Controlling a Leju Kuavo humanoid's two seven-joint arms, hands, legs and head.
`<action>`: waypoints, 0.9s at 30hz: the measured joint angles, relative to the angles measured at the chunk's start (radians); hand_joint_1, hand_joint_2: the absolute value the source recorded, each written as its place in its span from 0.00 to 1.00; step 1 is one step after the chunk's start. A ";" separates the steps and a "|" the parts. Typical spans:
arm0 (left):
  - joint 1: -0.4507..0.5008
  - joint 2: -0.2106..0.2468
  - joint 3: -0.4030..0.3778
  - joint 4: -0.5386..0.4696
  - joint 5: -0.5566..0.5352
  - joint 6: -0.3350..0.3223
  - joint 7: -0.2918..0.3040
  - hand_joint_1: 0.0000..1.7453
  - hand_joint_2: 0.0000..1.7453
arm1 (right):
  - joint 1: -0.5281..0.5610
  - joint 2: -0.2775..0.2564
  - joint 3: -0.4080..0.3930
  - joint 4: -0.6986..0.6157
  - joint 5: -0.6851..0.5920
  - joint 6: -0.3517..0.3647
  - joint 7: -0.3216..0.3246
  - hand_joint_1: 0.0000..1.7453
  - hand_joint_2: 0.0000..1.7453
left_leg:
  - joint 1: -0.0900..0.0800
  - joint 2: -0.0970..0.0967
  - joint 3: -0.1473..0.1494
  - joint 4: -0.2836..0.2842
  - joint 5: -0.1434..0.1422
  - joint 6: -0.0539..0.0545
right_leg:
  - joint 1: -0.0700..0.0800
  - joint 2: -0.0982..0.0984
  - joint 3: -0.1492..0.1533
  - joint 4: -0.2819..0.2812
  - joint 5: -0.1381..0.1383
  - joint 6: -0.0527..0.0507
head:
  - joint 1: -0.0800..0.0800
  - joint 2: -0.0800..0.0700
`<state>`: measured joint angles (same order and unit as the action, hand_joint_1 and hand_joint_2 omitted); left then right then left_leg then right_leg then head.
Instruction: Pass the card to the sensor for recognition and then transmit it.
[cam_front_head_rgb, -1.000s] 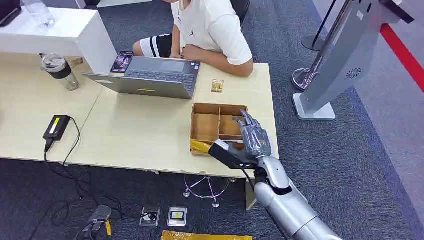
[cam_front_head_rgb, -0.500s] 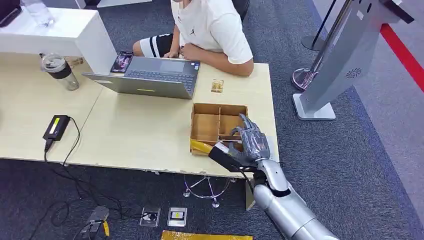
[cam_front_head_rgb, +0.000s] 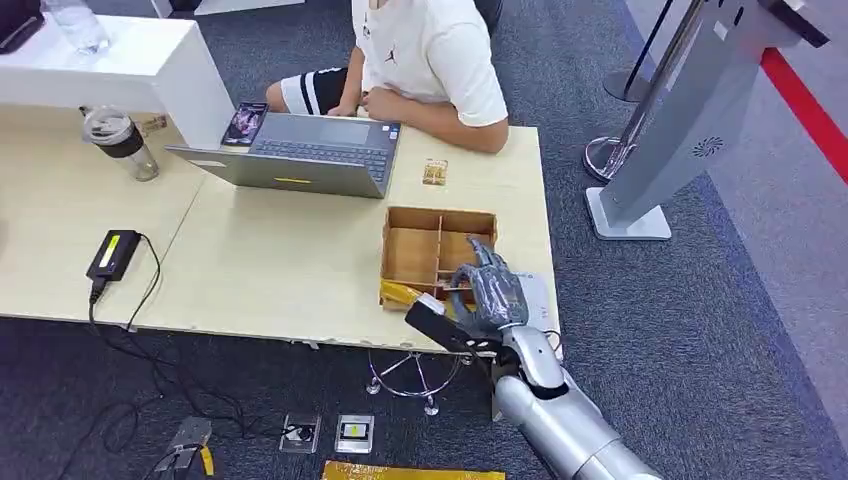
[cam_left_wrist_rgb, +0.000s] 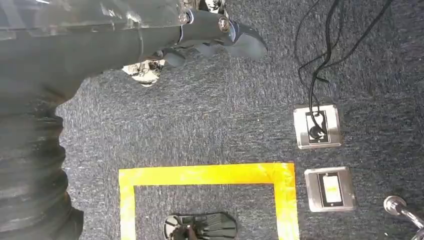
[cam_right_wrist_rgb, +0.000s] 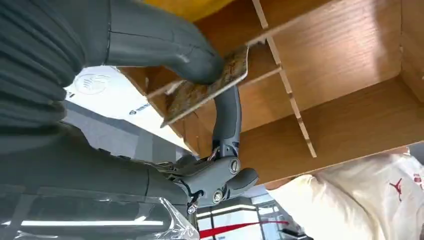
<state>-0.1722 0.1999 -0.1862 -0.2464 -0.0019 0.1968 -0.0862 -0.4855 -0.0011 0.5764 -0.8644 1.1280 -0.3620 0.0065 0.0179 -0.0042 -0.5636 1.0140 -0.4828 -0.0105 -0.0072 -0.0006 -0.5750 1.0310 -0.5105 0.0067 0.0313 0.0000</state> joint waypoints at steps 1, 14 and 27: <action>0.000 0.000 0.001 0.000 0.000 0.000 0.000 0.00 1.00 | 0.000 0.001 0.002 0.003 0.000 0.000 0.000 0.90 1.00 | 0.000 0.000 0.000 0.000 0.000 0.000 | 0.000 0.000 0.000 0.000 0.000 0.000 | 0.000 0.000; 0.005 0.000 0.005 0.005 0.003 0.008 -0.011 0.00 1.00 | -0.011 0.014 0.008 0.014 -0.006 -0.028 -0.001 0.99 1.00 | 0.000 0.000 0.000 0.000 0.000 0.000 | 0.000 0.000 0.000 0.000 0.000 0.000 | 0.000 0.000; 0.015 0.000 0.005 0.011 -0.002 0.027 -0.031 0.00 1.00 | -0.056 0.005 -0.051 -0.212 -0.234 -0.181 -0.170 1.00 1.00 | 0.000 0.000 0.001 0.000 0.000 0.000 | 0.000 0.001 0.000 0.000 0.000 0.000 | 0.000 0.000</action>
<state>-0.1576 0.1995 -0.1808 -0.2357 -0.0042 0.2243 -0.1171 -0.5416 0.0034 0.5250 -1.0764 0.8935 -0.5428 -0.1636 0.0178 -0.0038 -0.5631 1.0141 -0.4826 -0.0106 -0.0073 0.0000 -0.5755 1.0311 -0.5104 0.0067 0.0313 0.0000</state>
